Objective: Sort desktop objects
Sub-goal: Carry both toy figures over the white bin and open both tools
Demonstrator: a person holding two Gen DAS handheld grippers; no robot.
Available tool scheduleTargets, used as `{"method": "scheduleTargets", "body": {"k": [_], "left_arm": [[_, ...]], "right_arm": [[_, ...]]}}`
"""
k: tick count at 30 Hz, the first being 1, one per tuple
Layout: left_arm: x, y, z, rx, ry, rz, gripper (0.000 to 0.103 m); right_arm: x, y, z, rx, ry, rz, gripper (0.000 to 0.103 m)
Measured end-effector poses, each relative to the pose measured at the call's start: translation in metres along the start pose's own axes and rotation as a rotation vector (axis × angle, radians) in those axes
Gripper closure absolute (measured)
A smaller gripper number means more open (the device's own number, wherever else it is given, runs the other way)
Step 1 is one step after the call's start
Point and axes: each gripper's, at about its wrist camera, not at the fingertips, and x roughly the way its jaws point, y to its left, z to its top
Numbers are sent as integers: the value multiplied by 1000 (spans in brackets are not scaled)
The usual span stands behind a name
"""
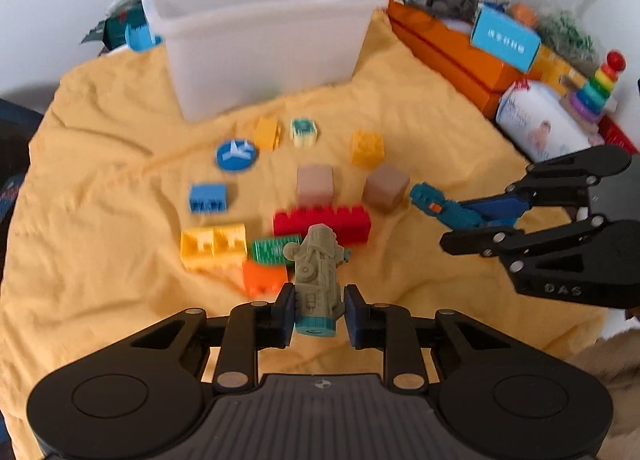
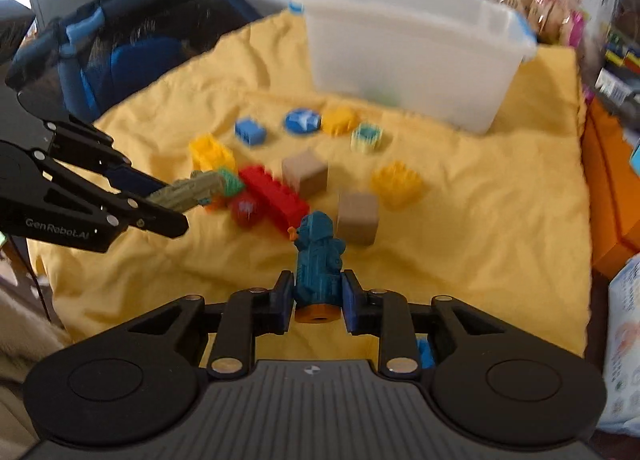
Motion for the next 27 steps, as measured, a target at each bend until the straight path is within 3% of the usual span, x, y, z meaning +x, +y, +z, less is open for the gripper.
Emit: {"method": "scheduleTargets", "body": {"k": [5, 11, 15, 21, 24, 27], "left_arm": [[-7, 12, 35, -10, -81, 26, 74], [-21, 35, 101, -68, -255, 85, 74], [-19, 50, 147, -81, -321, 118, 74], [12, 71, 206, -96, -356, 169, 74], [32, 79, 223, -100, -330, 185, 74], [50, 84, 231, -108, -291, 149, 74]], "right_arm": [[7, -11, 23, 17, -13, -17, 75], [1, -35, 86, 22, -164, -104, 75], [1, -54, 135, 47, -258, -155, 75], [21, -73, 186, 68, -302, -215, 75], [40, -83, 200, 94, -276, -240, 75], [56, -90, 206, 120, -252, -249, 75]]}}
